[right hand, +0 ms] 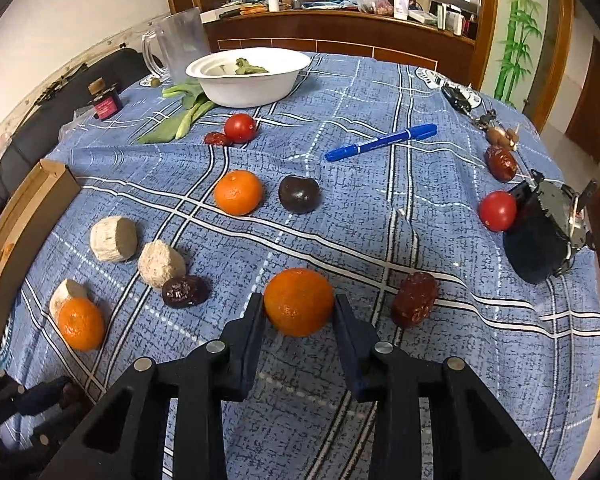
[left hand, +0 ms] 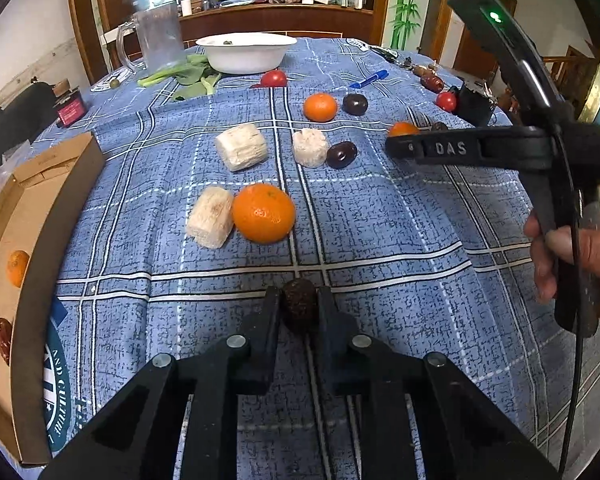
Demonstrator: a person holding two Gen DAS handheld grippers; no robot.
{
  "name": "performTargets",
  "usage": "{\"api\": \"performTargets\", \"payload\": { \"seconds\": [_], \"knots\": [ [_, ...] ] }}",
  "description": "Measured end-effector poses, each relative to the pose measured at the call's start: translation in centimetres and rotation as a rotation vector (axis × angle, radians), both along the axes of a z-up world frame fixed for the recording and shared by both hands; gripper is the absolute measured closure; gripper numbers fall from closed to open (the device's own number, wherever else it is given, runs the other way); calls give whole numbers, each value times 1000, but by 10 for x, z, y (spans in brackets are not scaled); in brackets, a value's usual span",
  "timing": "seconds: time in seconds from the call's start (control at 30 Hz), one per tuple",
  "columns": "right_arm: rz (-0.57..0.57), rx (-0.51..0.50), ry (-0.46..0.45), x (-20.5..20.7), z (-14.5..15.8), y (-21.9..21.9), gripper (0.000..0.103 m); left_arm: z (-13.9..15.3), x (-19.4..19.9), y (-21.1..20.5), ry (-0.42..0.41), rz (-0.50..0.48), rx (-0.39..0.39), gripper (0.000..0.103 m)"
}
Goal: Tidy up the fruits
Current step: 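Grasp an orange with the right tool while the left tool grasps a dark plum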
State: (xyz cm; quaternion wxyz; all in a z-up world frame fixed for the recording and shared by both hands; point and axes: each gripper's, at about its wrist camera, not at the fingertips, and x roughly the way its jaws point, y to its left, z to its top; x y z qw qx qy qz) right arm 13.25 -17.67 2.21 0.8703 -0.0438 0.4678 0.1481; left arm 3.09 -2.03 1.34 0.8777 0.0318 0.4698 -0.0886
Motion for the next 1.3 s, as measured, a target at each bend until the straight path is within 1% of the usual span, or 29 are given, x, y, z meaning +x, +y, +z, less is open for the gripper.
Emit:
{"api": "performTargets", "payload": {
  "seconds": [0.13,0.4,0.63,0.77,1.03,1.3],
  "knots": [
    [0,19,-21,-12,7,-5,67,4,0,6,30,1,-50,86],
    [23,34,-69,-66,31,-15,67,12,-22,15,37,-11,-98,86],
    [3,28,-74,-113,39,-15,67,23,-34,34,24,-25,-152,86],
    [-21,38,-63,-131,38,-8,67,30,-38,47,15,-23,-162,86],
    [-25,36,-74,-138,46,21,66,39,-43,90,1,8,-172,86],
    [40,35,-84,-130,53,76,66,54,-48,141,-38,67,-170,86]
  ]
}}
